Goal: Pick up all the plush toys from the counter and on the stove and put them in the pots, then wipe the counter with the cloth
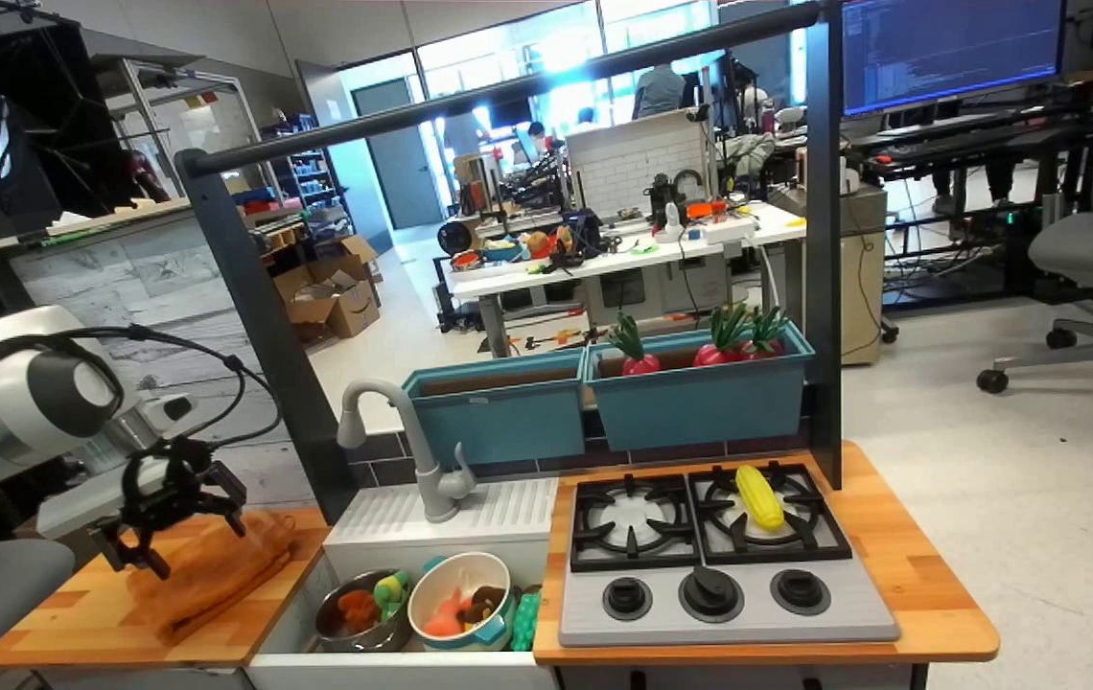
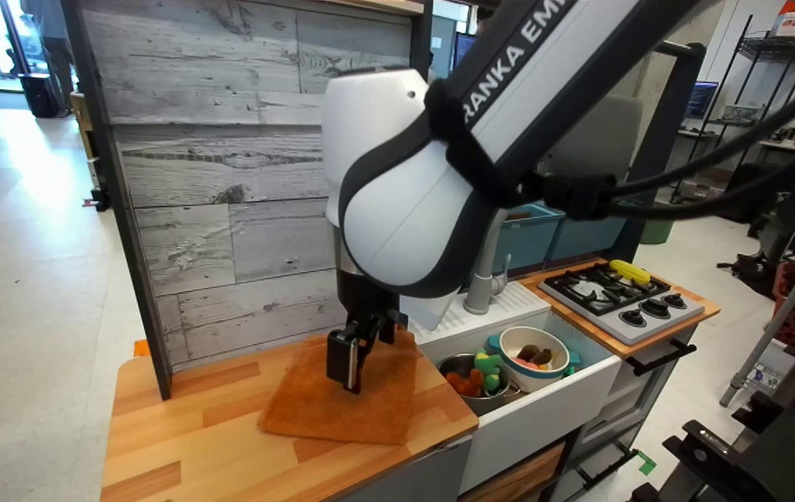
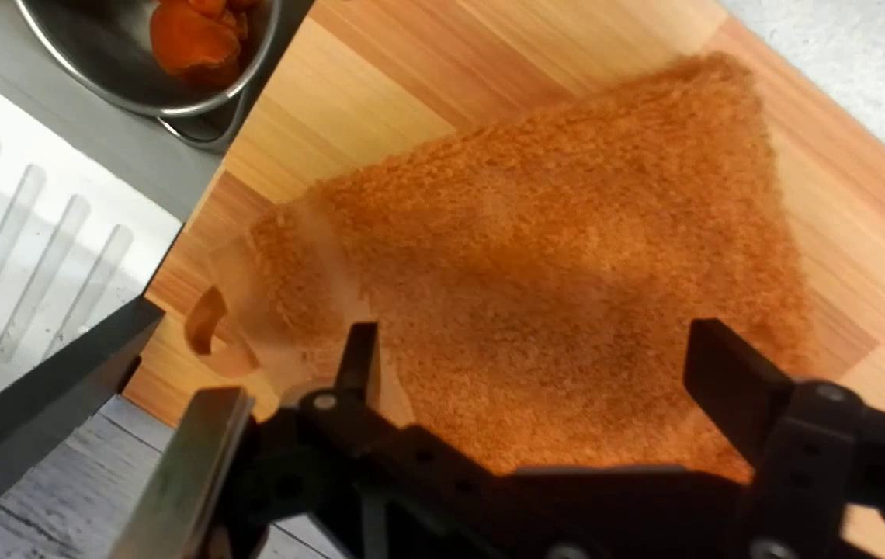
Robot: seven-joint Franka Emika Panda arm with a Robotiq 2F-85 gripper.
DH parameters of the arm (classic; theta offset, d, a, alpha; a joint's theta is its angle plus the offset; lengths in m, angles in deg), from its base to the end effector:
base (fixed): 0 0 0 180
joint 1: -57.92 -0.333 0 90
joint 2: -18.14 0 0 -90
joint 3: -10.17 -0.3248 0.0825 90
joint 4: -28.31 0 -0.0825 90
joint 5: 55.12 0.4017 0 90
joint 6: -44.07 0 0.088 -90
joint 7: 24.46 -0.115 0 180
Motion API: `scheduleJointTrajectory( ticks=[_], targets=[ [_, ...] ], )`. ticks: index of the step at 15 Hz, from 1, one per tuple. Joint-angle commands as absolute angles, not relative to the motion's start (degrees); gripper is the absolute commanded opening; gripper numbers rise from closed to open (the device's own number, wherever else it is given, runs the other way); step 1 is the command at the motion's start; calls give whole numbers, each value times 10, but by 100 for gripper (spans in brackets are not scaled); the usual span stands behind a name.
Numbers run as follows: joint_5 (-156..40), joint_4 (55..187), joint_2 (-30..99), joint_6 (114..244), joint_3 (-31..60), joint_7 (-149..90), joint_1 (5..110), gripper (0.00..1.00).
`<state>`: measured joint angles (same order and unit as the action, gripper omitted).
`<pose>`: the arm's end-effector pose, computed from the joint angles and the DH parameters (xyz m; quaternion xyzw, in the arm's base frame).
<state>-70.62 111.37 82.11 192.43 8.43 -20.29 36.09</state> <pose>0.6469 0.2834 -0.0036 0.9384 0.3402 0.0223 0.0557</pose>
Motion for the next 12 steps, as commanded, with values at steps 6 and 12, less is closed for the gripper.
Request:
scheduleJointTrajectory(
  ticks=[6, 12],
  targets=[
    [-708, 1017, 902, 1922, 84, -172, 384, 100],
    [-722, 926, 982, 1867, 82, -157, 344, 100]
  ],
)
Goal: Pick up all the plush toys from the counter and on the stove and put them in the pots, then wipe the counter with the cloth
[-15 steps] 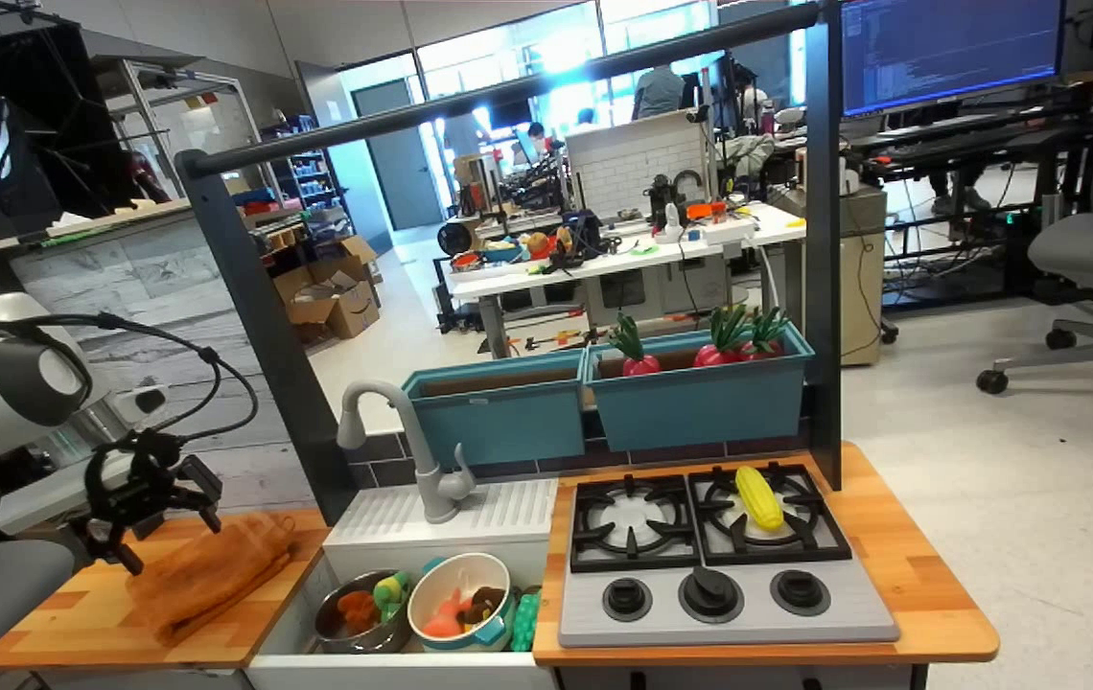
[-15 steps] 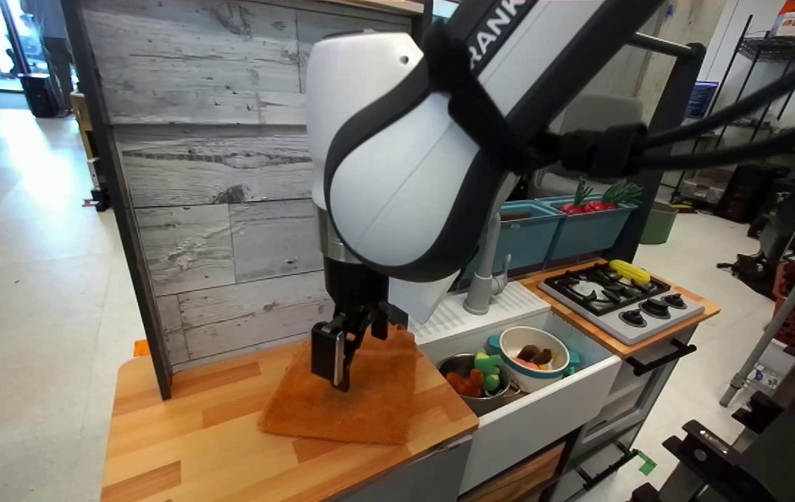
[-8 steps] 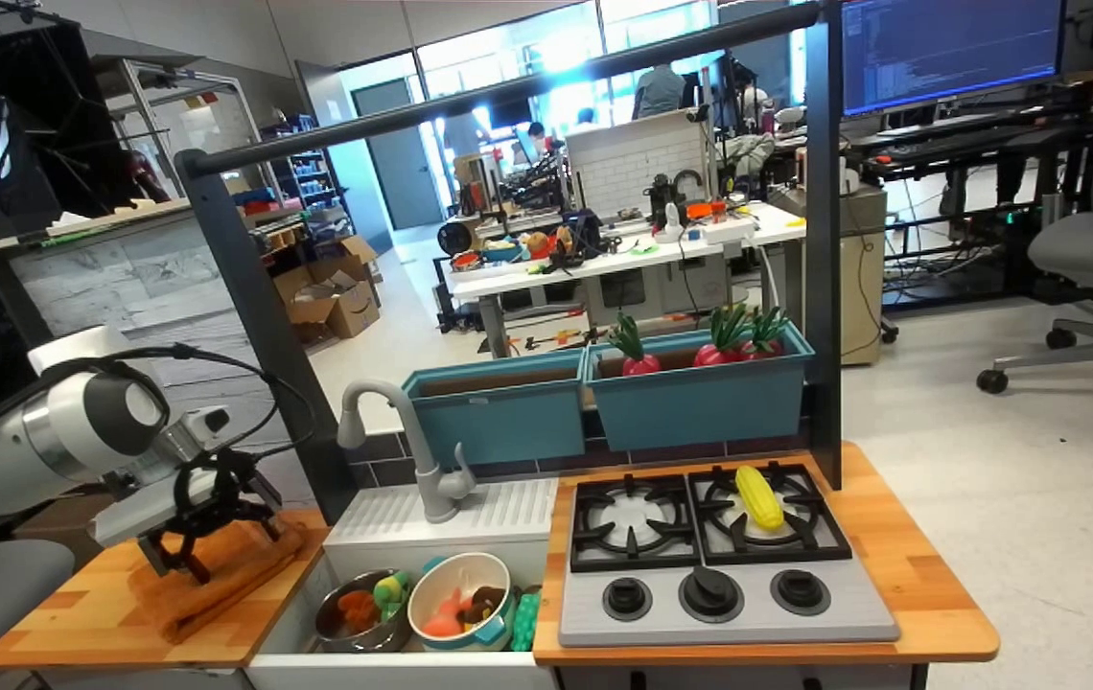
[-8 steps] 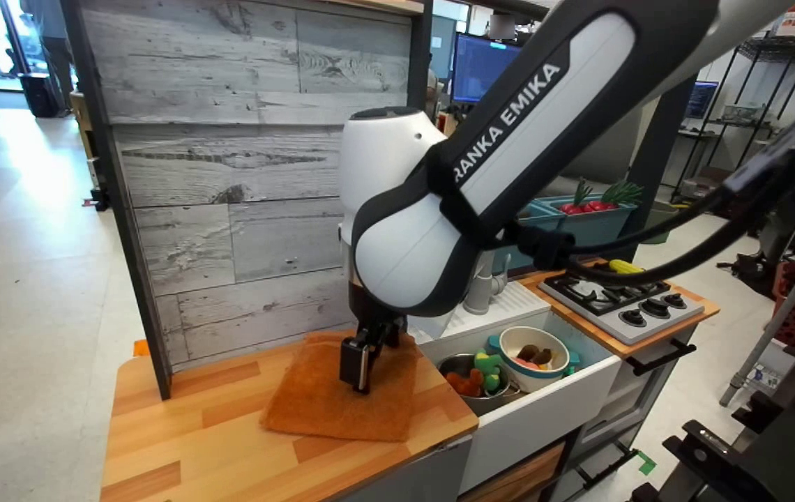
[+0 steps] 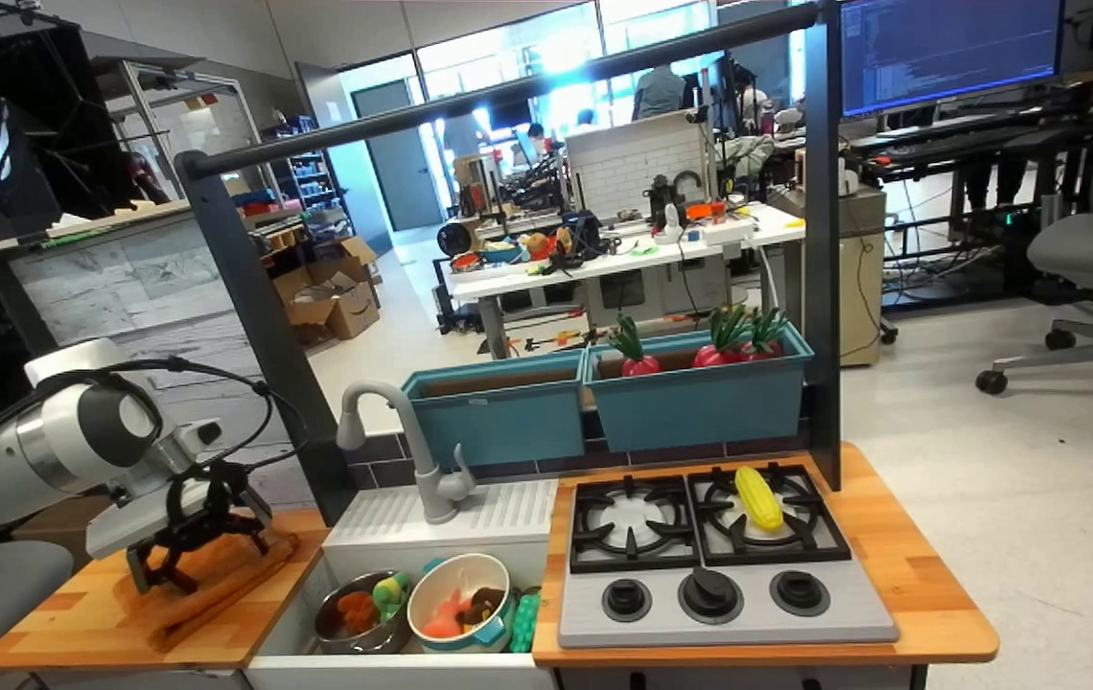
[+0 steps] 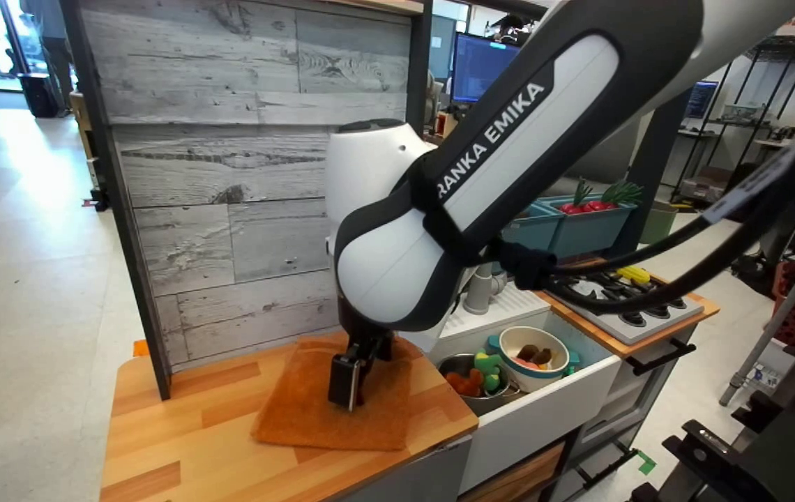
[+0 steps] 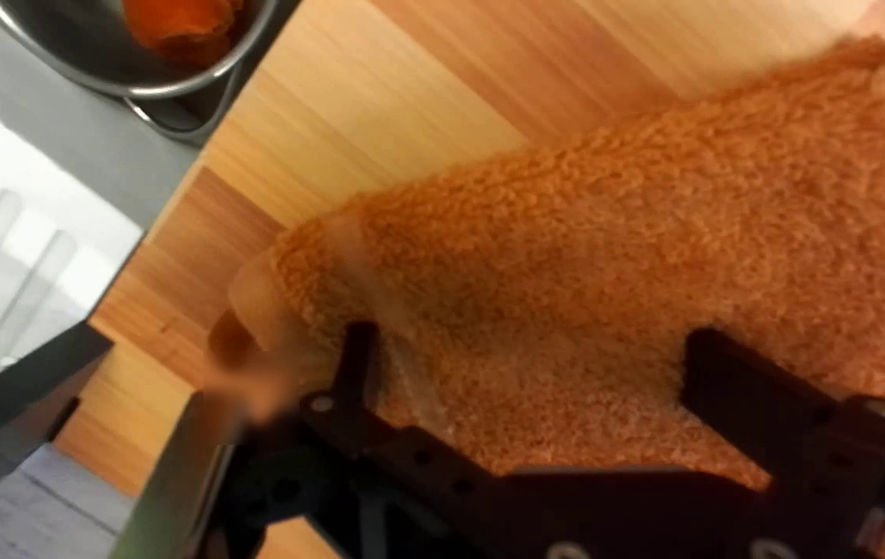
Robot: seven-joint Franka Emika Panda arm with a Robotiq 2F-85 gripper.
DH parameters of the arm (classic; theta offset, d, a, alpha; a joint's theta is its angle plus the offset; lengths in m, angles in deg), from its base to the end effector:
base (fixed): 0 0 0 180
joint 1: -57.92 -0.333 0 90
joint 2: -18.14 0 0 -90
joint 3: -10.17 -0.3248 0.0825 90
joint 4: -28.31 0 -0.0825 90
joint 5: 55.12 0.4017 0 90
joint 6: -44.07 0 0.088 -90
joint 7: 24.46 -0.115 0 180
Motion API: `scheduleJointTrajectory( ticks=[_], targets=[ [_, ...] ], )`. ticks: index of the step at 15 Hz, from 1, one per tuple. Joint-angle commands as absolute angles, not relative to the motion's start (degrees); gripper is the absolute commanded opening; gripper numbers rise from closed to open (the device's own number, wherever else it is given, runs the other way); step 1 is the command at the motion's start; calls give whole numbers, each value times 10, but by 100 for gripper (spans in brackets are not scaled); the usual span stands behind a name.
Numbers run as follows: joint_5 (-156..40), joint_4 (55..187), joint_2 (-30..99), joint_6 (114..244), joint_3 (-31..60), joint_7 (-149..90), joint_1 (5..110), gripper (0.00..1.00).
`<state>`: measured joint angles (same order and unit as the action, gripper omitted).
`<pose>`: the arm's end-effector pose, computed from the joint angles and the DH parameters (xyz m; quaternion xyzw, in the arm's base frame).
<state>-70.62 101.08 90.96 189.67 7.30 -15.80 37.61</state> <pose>0.6619 0.2780 -0.0490 0.9304 0.3628 0.0086 0.0519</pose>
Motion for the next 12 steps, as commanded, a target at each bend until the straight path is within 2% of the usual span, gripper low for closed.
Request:
scheduleJointTrajectory(
  ticks=[1, 8, 9, 12],
  targets=[
    [-726, 886, 1011, 1864, 91, -160, 331, 100],
    [-722, 720, 1099, 1869, 137, -208, 250, 100],
    [-733, 813, 1033, 1903, 123, -223, 249, 100],
    [-706, 807, 1034, 1912, 81, -206, 256, 100]
  ],
)
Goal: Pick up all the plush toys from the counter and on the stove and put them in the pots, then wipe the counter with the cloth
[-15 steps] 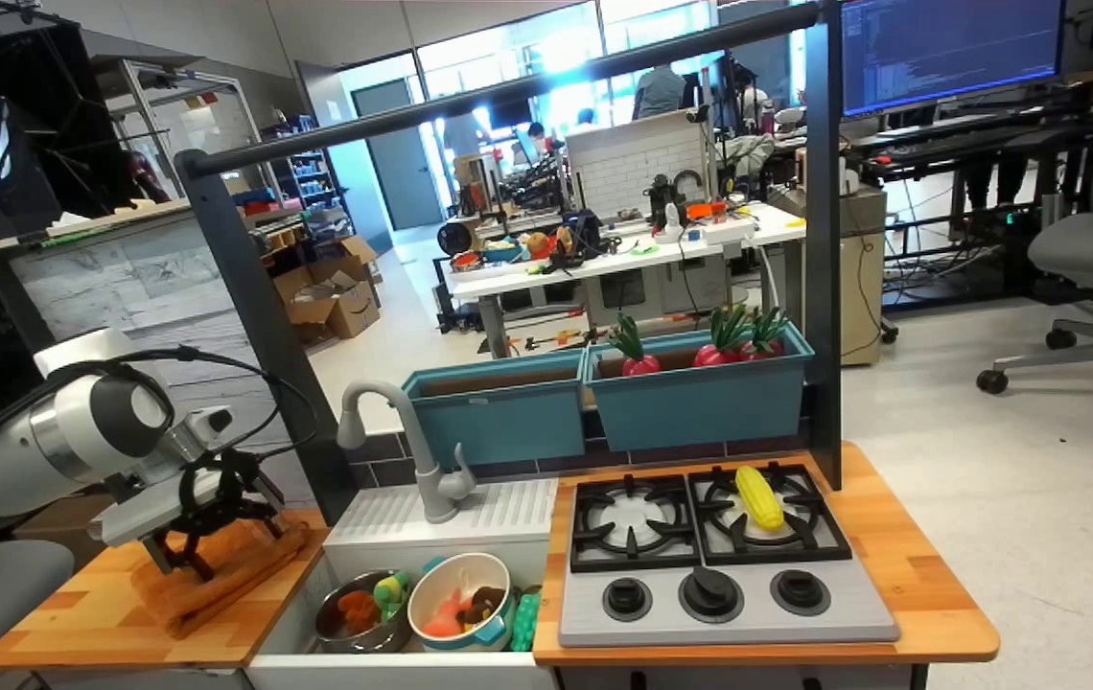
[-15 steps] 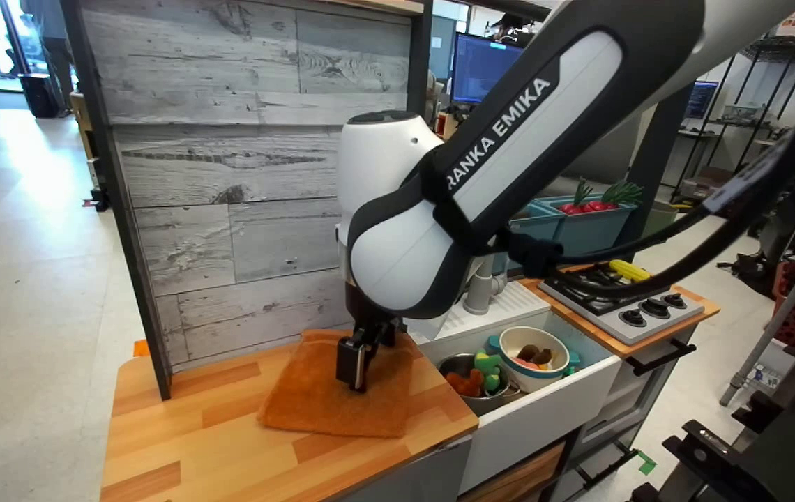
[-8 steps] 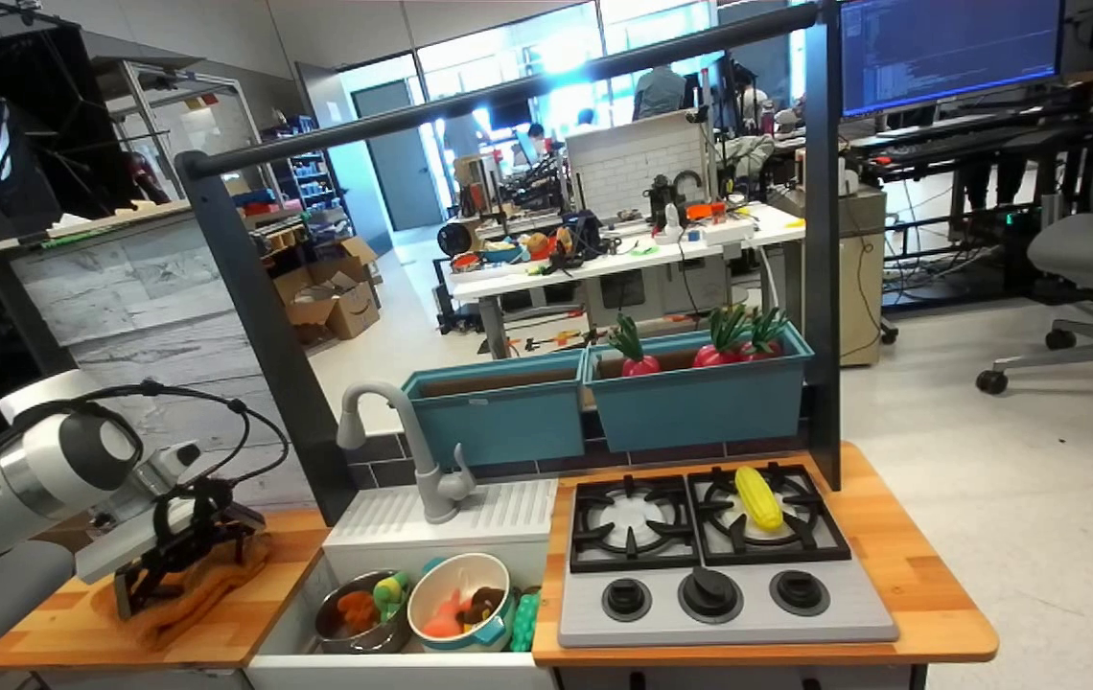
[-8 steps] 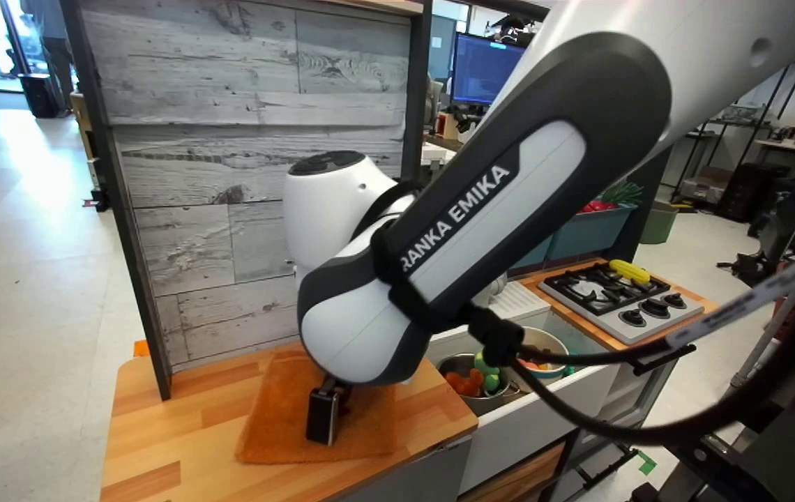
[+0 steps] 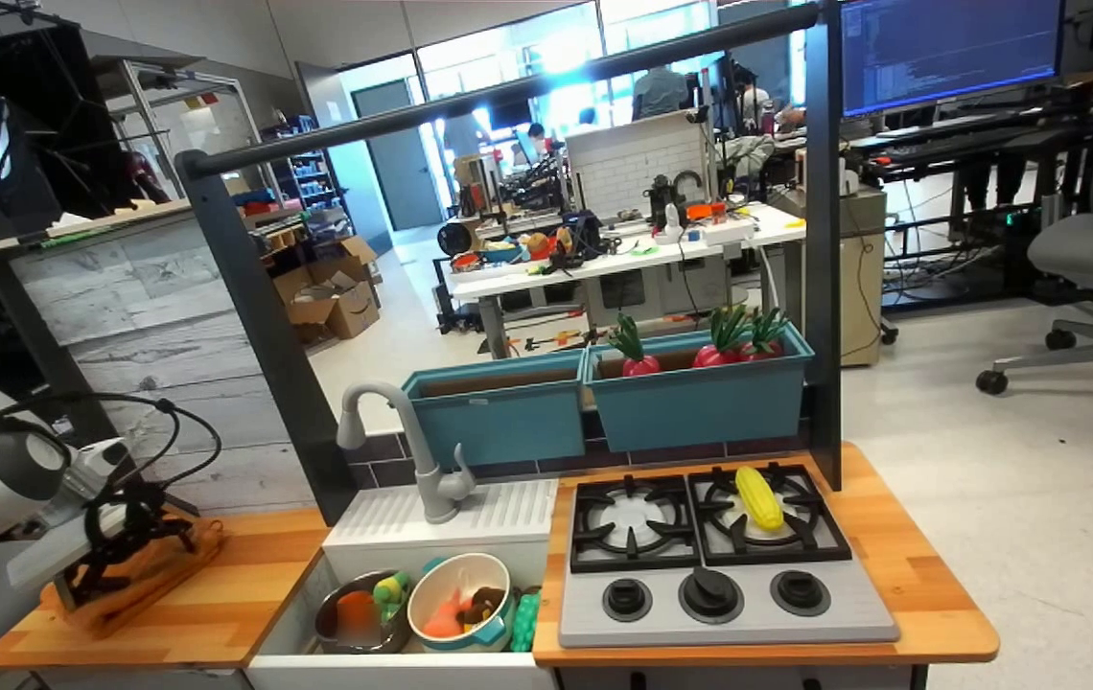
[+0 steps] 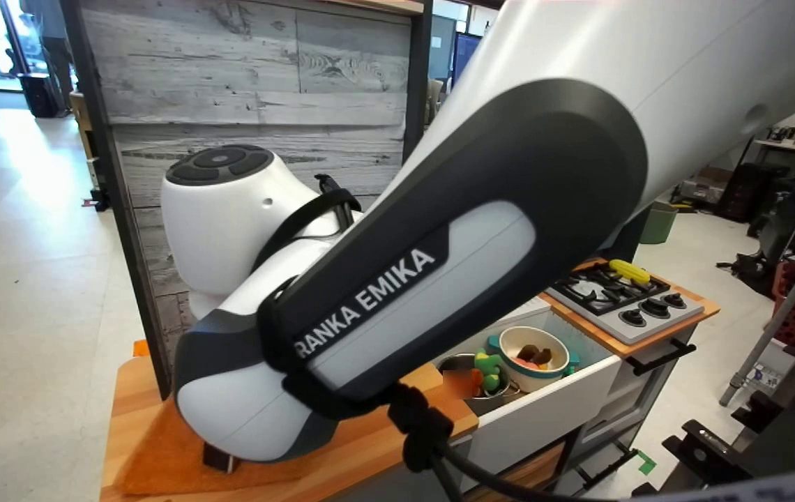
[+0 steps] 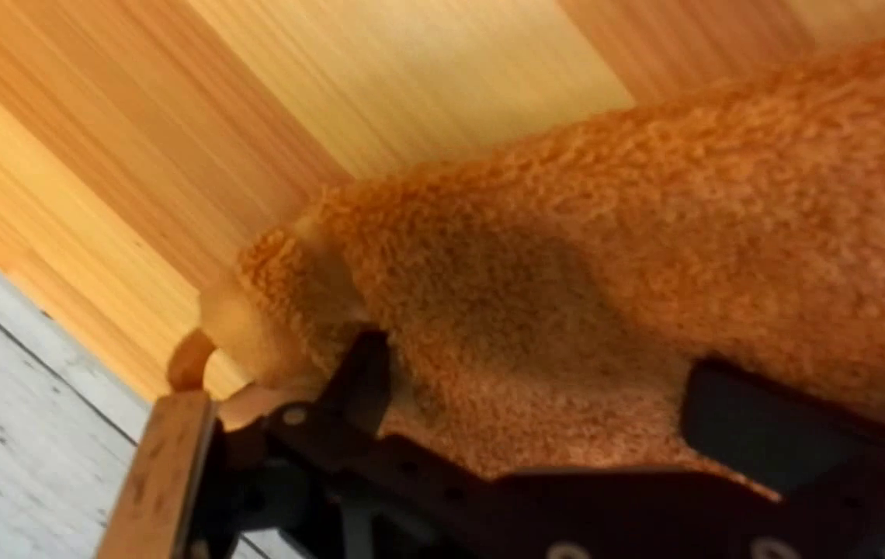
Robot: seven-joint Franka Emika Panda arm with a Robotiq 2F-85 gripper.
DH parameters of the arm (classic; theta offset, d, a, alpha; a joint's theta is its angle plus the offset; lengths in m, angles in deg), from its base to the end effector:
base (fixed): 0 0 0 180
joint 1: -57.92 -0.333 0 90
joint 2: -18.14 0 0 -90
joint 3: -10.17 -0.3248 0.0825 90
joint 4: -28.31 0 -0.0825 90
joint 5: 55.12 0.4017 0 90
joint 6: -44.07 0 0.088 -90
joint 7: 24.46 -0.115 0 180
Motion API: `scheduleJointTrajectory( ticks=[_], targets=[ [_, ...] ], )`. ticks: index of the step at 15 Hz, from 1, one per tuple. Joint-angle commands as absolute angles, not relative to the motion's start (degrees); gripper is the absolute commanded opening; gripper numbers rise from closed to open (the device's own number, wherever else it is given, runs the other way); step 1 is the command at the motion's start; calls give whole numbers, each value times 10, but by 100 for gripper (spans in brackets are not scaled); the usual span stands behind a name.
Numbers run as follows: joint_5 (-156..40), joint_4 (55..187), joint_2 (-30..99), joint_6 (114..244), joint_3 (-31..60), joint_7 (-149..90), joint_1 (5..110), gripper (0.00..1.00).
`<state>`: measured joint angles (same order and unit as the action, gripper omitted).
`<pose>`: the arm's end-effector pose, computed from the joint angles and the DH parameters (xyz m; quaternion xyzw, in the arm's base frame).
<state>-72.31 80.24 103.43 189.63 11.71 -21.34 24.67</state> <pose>0.6472 0.4123 -0.0625 0.8993 0.4182 0.0955 0.0846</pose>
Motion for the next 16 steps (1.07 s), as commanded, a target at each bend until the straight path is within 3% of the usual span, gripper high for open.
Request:
scheduleJointTrajectory(
  ticks=[1, 6, 13, 16],
  targets=[
    [-695, 811, 1034, 1888, 65, -194, 263, 100],
    [-676, 840, 1046, 1820, 91, -236, 290, 100],
    [-664, 984, 959, 1807, 134, -321, 333, 100],
    [-669, 967, 973, 1765, 114, -286, 336, 100]
  ],
)
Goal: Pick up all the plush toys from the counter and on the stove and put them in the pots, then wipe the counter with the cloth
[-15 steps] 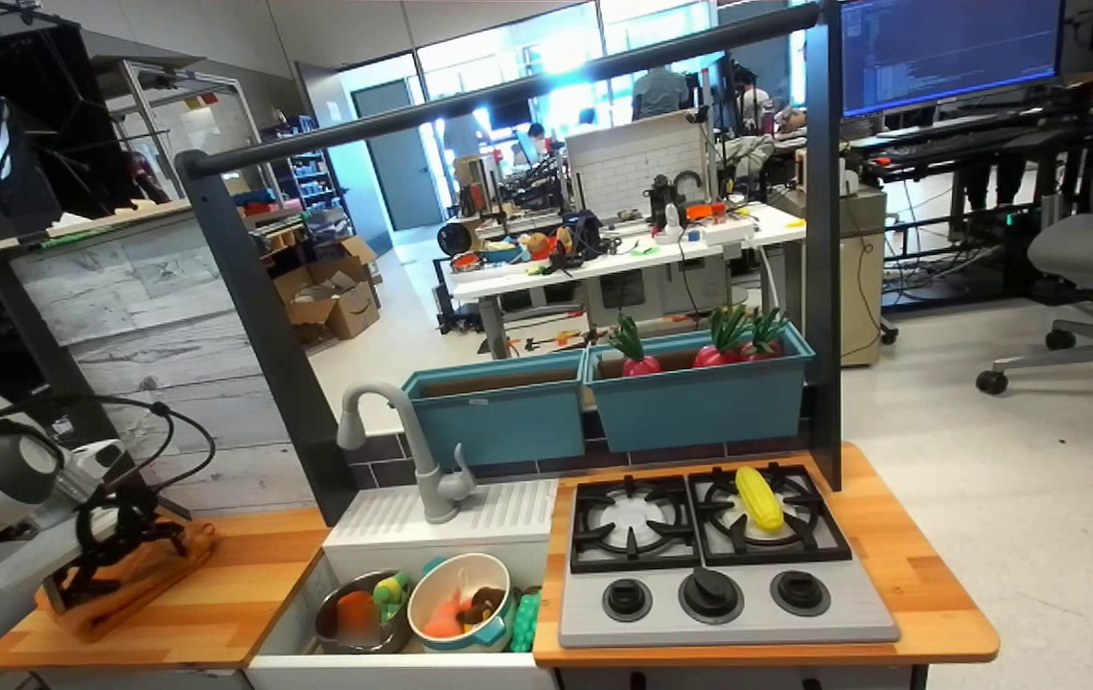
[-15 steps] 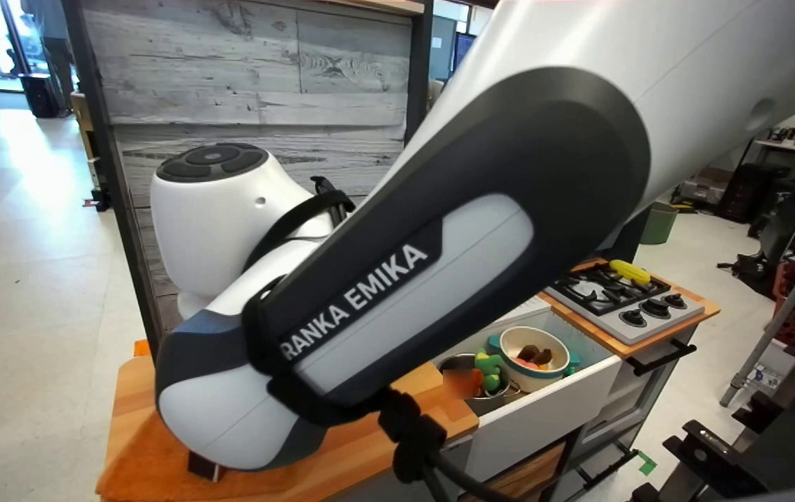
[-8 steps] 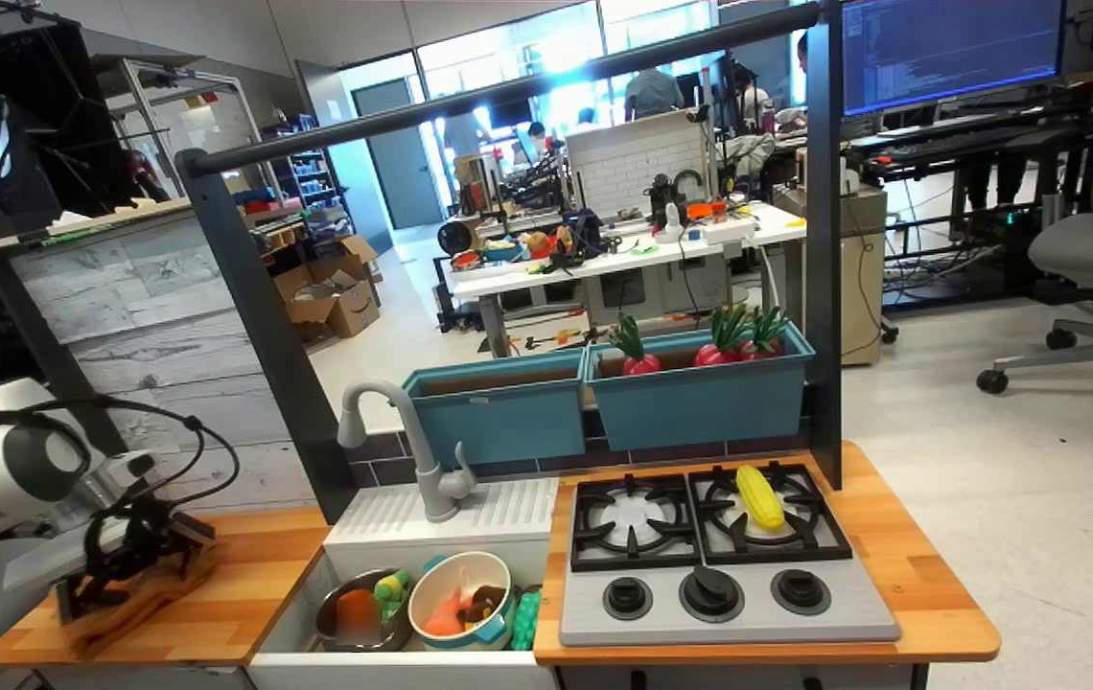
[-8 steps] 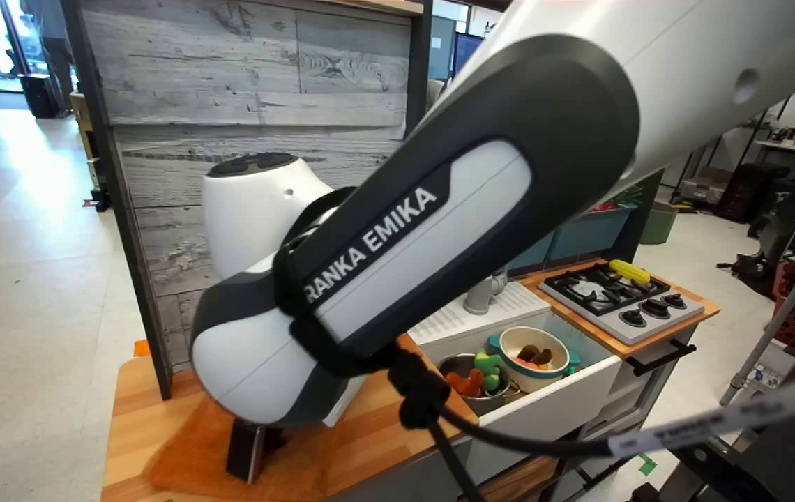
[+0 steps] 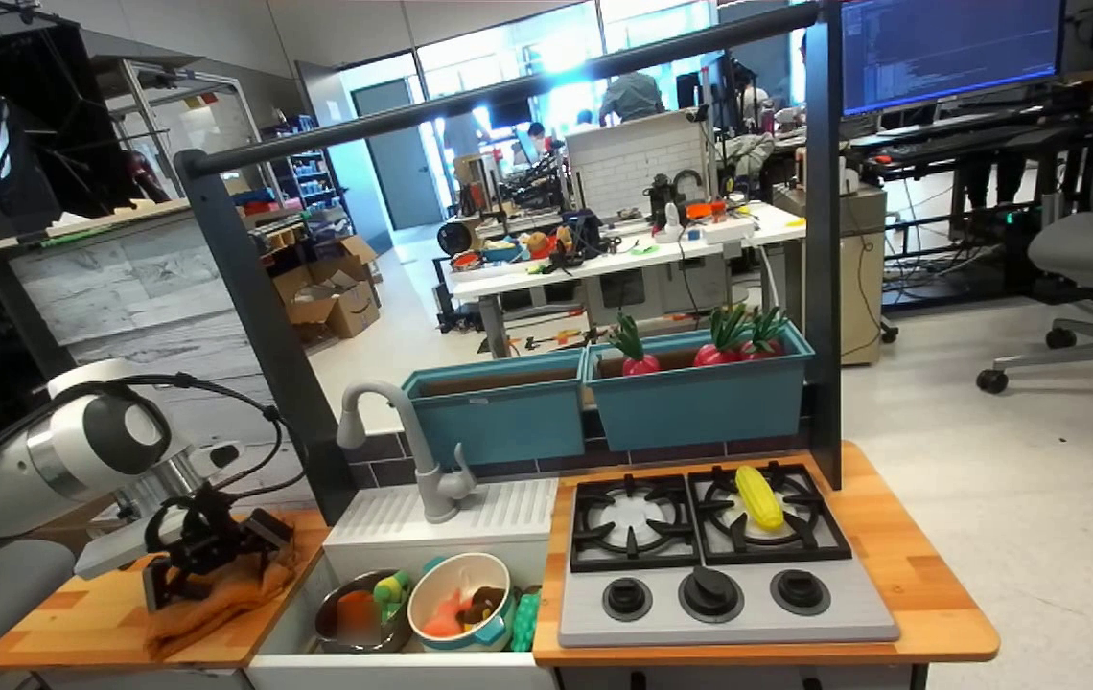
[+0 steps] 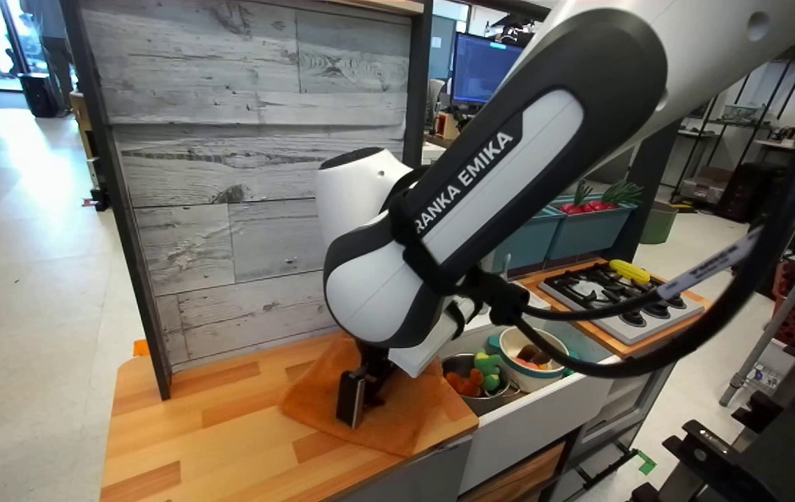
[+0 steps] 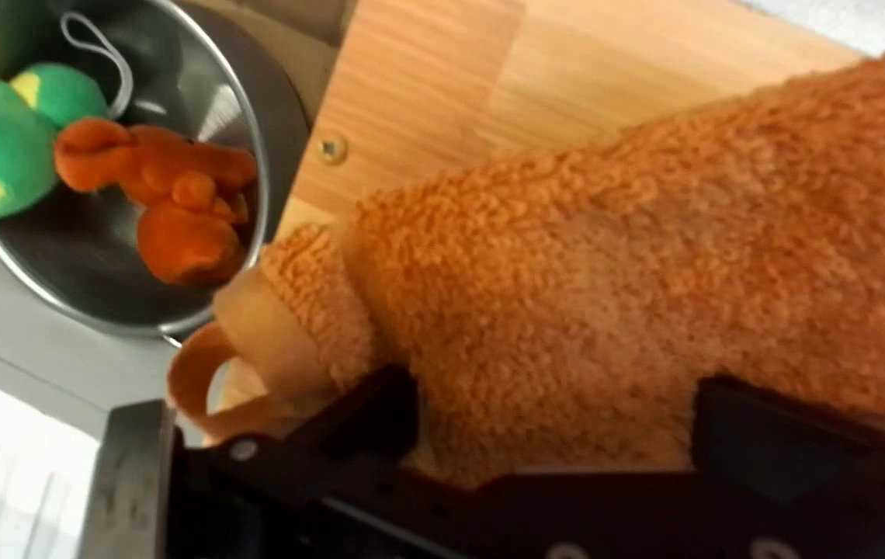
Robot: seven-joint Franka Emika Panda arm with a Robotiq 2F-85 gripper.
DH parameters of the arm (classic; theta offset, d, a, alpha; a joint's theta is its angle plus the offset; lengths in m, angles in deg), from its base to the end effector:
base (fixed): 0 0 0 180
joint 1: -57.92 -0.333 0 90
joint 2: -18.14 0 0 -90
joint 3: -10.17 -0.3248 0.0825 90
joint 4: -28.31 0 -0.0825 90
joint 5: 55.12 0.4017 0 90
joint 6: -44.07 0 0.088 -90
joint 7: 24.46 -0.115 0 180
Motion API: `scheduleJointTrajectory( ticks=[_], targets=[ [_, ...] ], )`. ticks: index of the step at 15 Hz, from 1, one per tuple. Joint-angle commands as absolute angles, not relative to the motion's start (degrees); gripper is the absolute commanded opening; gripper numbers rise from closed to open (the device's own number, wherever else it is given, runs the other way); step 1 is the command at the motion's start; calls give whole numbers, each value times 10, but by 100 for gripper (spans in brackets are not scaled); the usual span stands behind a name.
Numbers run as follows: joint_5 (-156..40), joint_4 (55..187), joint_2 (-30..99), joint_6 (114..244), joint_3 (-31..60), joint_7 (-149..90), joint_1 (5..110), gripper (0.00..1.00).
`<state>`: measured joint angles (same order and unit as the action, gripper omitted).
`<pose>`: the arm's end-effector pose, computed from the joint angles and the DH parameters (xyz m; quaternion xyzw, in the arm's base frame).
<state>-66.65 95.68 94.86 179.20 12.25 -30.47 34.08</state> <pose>0.6561 0.2636 -0.0762 0.9679 0.2237 -0.0555 0.0999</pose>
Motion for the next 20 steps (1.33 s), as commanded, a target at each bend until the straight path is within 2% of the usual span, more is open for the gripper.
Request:
scheduleJointTrajectory(
  ticks=[1, 6, 10, 11, 16, 17, 20],
  targets=[
    [-686, 947, 987, 1766, 107, -275, 332, 100],
    [-752, 816, 1053, 1822, 118, -260, 263, 100],
    [-737, 710, 1104, 1846, 93, -245, 223, 100],
    [-736, 816, 1035, 1890, 90, -250, 219, 100],
    [-702, 858, 1033, 1887, 72, -232, 256, 100],
    [-689, 825, 1058, 1861, 70, -232, 268, 100],
    [-667, 895, 1019, 1854, 80, -265, 301, 100]
  ],
)
